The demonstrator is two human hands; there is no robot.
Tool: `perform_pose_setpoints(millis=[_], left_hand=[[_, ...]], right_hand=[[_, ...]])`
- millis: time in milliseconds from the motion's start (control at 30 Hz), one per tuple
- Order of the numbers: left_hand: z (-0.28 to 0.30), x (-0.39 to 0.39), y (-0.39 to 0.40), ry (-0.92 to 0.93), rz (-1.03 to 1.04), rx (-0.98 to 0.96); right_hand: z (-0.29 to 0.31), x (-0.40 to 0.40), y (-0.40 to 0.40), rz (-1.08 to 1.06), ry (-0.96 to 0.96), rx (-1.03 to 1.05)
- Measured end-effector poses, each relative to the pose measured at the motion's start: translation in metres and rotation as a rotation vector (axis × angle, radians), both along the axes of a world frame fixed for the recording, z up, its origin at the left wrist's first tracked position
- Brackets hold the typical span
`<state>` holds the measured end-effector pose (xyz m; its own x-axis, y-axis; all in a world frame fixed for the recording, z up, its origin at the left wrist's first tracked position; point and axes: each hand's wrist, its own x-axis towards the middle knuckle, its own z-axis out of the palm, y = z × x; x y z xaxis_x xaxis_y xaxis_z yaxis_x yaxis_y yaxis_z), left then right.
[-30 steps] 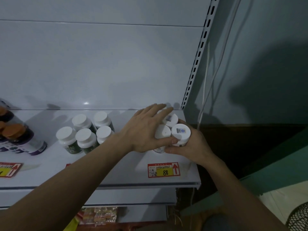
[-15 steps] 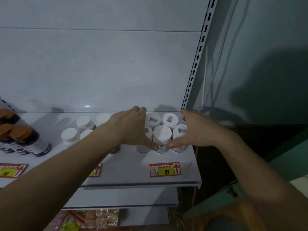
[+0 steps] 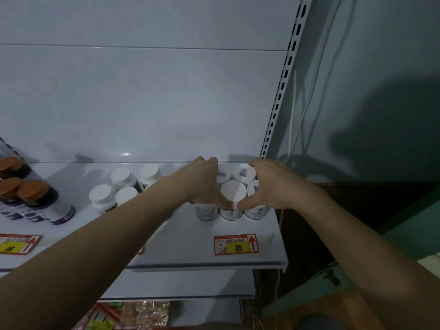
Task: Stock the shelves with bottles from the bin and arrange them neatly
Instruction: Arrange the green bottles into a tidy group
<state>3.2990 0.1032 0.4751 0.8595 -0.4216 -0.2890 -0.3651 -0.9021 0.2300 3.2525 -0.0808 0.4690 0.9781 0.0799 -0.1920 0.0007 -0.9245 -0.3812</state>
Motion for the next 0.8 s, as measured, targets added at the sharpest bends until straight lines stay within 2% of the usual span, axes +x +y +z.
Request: perform_pose_setpoints(millis=[533,667,733,800], left_hand=[[-0.001,-0.003,0.005,-0.001,0.003,-0.011],[0.020,-0.012,0.035,-0.033,-0.033,-0.043],[0.035,-0.014,0.064,-0.059,-0.041,-0.093],[0.043,-0.015,0.098,-0.133,-0.031,-0.169]], right_hand=[[-0.001,-0.006,-0.003,-0.011,-0.032,0.103],[0.010,-0.013,-0.011,-0.045,-0.044,0.065],[0.018,-0.015,-0.010,-0.072,-0.110,0.025],[0.024,-0.018,0.002,-0.081,-0.215,0.078]])
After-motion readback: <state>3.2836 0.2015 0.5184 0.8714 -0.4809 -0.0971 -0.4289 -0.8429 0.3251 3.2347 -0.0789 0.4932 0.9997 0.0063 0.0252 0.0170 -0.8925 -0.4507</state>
